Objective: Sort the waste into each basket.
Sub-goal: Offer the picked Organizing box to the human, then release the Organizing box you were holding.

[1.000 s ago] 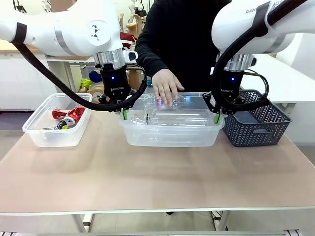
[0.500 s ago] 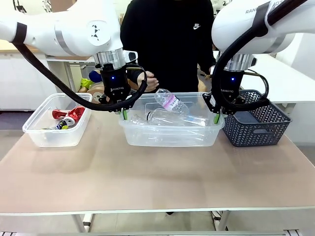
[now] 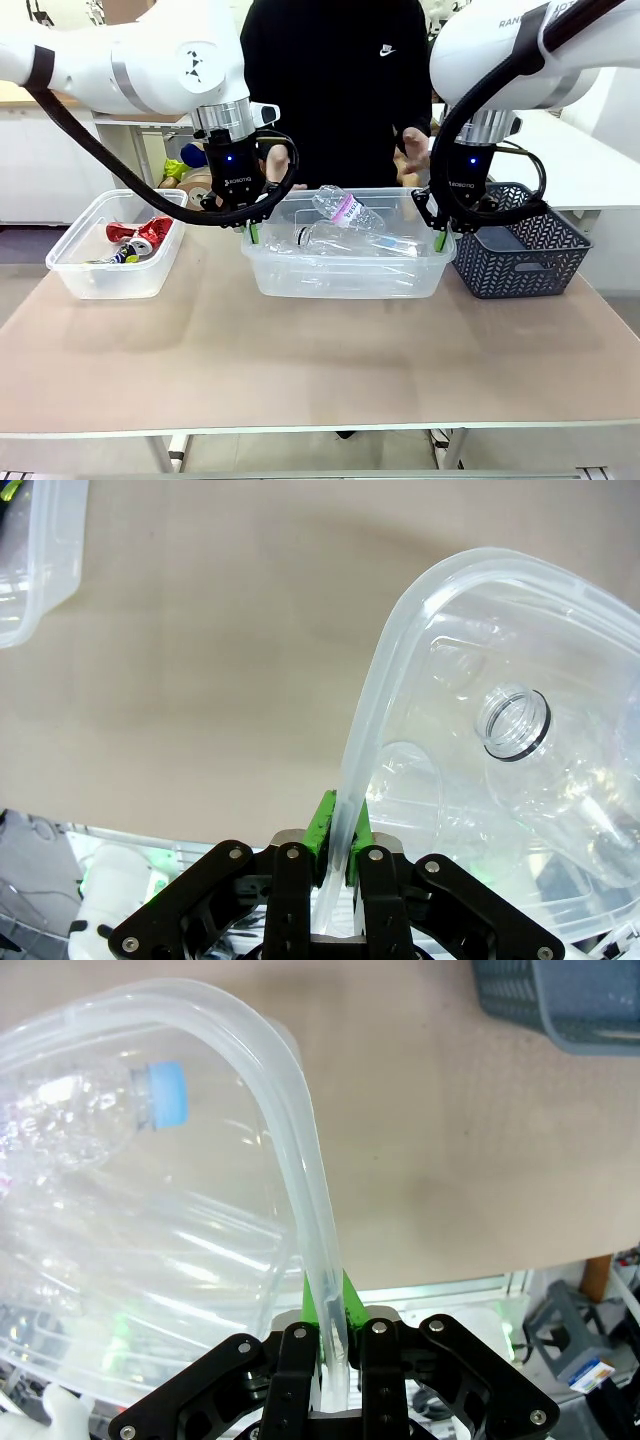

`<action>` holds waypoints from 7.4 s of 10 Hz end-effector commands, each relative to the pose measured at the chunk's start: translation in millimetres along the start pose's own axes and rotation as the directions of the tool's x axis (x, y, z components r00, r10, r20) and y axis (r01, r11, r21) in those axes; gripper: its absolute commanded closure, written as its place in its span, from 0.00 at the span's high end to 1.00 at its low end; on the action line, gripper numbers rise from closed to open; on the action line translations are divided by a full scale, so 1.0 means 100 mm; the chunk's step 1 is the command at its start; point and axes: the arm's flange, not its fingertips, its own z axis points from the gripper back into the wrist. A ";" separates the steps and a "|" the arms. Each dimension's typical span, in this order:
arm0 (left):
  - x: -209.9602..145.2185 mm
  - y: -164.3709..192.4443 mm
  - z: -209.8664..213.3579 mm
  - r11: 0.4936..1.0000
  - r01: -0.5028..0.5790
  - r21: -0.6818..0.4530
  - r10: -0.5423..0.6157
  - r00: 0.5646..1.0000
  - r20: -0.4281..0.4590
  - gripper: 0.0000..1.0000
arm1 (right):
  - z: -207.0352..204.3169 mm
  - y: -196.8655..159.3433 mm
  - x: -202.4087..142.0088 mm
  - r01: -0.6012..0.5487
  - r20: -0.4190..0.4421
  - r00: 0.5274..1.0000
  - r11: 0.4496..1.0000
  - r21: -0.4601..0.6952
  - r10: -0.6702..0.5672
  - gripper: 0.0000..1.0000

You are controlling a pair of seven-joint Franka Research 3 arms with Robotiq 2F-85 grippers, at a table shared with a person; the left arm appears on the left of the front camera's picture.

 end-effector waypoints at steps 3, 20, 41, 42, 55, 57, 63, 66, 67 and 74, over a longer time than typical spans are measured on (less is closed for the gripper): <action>0.22 -0.08 0.13 1.000 0.020 0.002 -0.020 1.000 0.015 0.07 | 0.15 0.09 0.20 -0.034 0.000 0.999 0.999 -0.016 0.034 0.06; 1.19 -0.05 0.15 1.000 0.020 -0.020 -0.021 1.000 -0.024 0.07 | 0.23 0.24 1.27 -0.084 -0.031 0.996 0.996 -0.019 0.084 0.06; 1.12 -0.07 0.23 1.000 0.026 -0.014 -0.026 0.999 -0.019 1.00 | 0.35 0.17 1.21 -0.078 0.089 0.993 0.996 0.048 0.074 1.00; 1.12 -0.07 0.23 1.000 0.026 -0.014 -0.026 0.999 -0.019 1.00 | 0.35 0.17 1.21 -0.078 0.089 0.993 0.996 0.048 0.074 1.00; -0.67 1.38 1.05 0.824 0.306 -0.476 -0.298 0.950 0.094 1.00 | 1.15 -1.34 -0.88 -0.165 0.204 0.978 0.757 0.632 0.042 1.00; -0.67 1.38 1.05 0.824 0.306 -0.476 -0.298 0.950 0.094 1.00 | 1.15 -1.34 -0.88 -0.165 0.204 0.978 0.757 0.632 0.042 1.00; -0.72 2.44 1.42 0.059 0.086 -0.995 -0.383 0.922 0.057 1.00 | 1.43 -2.09 -1.25 0.028 -0.023 0.998 0.085 0.996 -0.063 1.00; -0.72 2.97 1.20 -0.054 0.026 -0.998 -0.267 0.963 0.040 1.00 | 1.22 -2.59 -1.32 0.105 -0.096 0.978 0.039 0.994 -0.186 1.00; -0.70 3.05 1.02 -0.082 -0.020 -0.996 -0.253 0.968 0.001 1.00 | 1.11 -2.75 -1.32 0.121 -0.117 0.969 0.004 0.993 -0.219 1.00; -0.70 3.16 1.16 -0.051 0.045 -0.998 -0.287 0.956 0.058 1.00 | 1.21 -2.75 -1.30 0.096 -0.087 0.979 0.041 0.995 -0.183 1.00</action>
